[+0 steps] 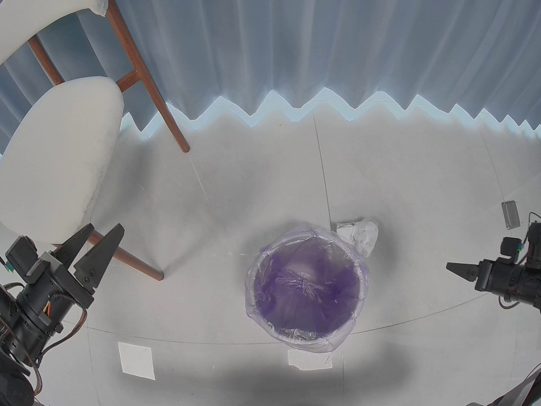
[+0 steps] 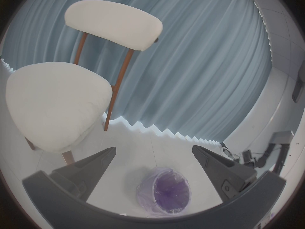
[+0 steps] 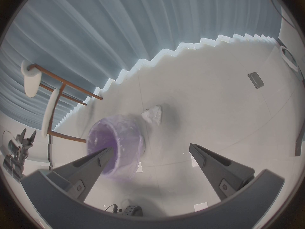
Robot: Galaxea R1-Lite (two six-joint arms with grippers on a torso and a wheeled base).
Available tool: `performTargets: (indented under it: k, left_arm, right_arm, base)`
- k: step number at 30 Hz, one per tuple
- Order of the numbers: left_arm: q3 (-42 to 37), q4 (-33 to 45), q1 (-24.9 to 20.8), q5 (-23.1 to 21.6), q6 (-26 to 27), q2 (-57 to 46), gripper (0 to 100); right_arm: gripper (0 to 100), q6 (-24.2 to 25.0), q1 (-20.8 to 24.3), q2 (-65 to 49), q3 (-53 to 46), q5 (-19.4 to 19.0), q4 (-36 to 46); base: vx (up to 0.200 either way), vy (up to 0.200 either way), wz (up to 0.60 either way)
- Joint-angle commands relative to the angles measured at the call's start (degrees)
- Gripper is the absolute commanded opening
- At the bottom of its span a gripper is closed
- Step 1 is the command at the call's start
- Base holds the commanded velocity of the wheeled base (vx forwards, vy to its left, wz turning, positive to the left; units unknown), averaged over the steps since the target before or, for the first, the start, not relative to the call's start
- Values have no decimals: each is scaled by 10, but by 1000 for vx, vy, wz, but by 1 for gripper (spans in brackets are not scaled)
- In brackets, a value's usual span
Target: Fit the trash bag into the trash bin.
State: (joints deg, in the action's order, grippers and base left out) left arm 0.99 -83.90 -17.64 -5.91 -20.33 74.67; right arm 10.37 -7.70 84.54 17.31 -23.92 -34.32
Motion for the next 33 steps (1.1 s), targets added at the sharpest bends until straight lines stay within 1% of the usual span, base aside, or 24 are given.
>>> performTargets:
  k: [1, 2, 3, 4, 5, 7, 12, 15, 19, 22, 24, 25, 26, 27, 28, 31, 33]
  left_arm:
    - [8, 165, 3, -68, 52, -158, 100]
    - [8, 165, 3, -68, 52, -158, 100]
    - [14, 204, 1, -70, 57, -188, 100]
    - [14, 204, 1, -70, 57, -188, 100]
    - [25, 275, 1, -70, 57, -235, 100]
    - [33, 323, 2, -68, 57, -267, 100]
    - [26, 372, 6, -62, 57, -325, 100]
    - [25, 415, 23, -28, 59, -372, 100]
    - [14, 489, 46, 6, 78, -457, 100]
    - [10, 574, 62, 23, 83, -537, 100]
    - [7, 629, 70, 27, 90, -588, 100]
    - [7, 695, 81, 34, 104, -639, 100]
    - [8, 733, 89, 40, 113, -670, 100]
    - [8, 733, 89, 40, 113, -670, 100]
    - [-6, 779, 97, 61, 134, -708, 100]
    - [-10, 790, 97, 112, 136, -697, 100]
    - [-10, 805, 96, 120, 130, -697, 100]
  right_arm:
    - [100, 4, 52, 266, 138, 47, -104]
    - [100, 4, 52, 266, 138, 47, -104]
    - [100, 14, 61, 291, 171, 52, -102]
    - [100, 14, 61, 291, 171, 52, -102]
    - [100, 45, 79, 339, 229, 60, -100]
    - [100, 61, 95, 380, 273, 67, -99]
    - [100, 60, 120, 468, 340, 84, -101]
    - [100, 60, 144, 529, 406, 111, -99]
    - [100, 60, 154, 591, 478, 149, -98]
    - [100, 59, 156, 620, 512, 165, -87]
    - [100, 58, 155, 626, 523, 173, -71]
    - [100, 55, 154, 632, 534, 183, -53]
    - [100, 54, 154, 637, 542, 187, -47]
    - [100, 54, 154, 637, 542, 187, -47]
    - [100, 54, 154, 646, 554, 189, -41]
    - [100, 54, 155, 651, 566, 185, -29]
    - [100, 54, 155, 654, 580, 181, -16]
  base:
    - [200, 0, 0]
    - [200, 0, 0]
    - [200, 0, 0]
    - [200, 0, 0]
    - [200, 0, 0]
    - [0, 0, 0]
    - [0, 0, 0]
    - [0, 0, 0]
    - [0, 0, 0]
    - [0, 0, 0]
    - [0, 0, 0]
    - [0, 0, 0]
    - [0, 0, 0]
    - [0, 0, 0]
    - [0, 0, 0]
    - [0, 0, 0]
    - [0, 0, 0]
